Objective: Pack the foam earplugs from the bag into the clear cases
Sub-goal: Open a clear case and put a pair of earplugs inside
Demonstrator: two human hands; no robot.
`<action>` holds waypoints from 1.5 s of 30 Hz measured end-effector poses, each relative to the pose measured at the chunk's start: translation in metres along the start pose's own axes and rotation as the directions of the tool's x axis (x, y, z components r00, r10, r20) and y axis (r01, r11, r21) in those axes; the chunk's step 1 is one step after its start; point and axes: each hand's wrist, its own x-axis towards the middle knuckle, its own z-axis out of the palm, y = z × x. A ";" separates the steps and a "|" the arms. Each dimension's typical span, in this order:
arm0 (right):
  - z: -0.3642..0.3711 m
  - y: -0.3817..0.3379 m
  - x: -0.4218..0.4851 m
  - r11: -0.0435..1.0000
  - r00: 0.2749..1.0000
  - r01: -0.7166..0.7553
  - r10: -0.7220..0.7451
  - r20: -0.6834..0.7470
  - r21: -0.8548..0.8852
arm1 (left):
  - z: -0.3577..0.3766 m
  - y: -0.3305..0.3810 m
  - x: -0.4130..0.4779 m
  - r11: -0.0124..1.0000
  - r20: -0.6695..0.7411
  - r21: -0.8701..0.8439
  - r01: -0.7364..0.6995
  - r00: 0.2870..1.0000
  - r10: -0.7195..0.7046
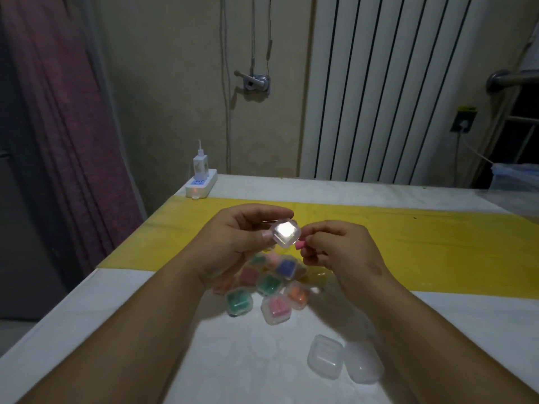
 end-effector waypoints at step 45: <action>0.006 0.007 -0.002 0.999 0.996 -0.033 0.036 0.081 -0.027 | 0.013 -0.002 0.003 0.863 -0.208 0.504 -0.024 0.967 0.148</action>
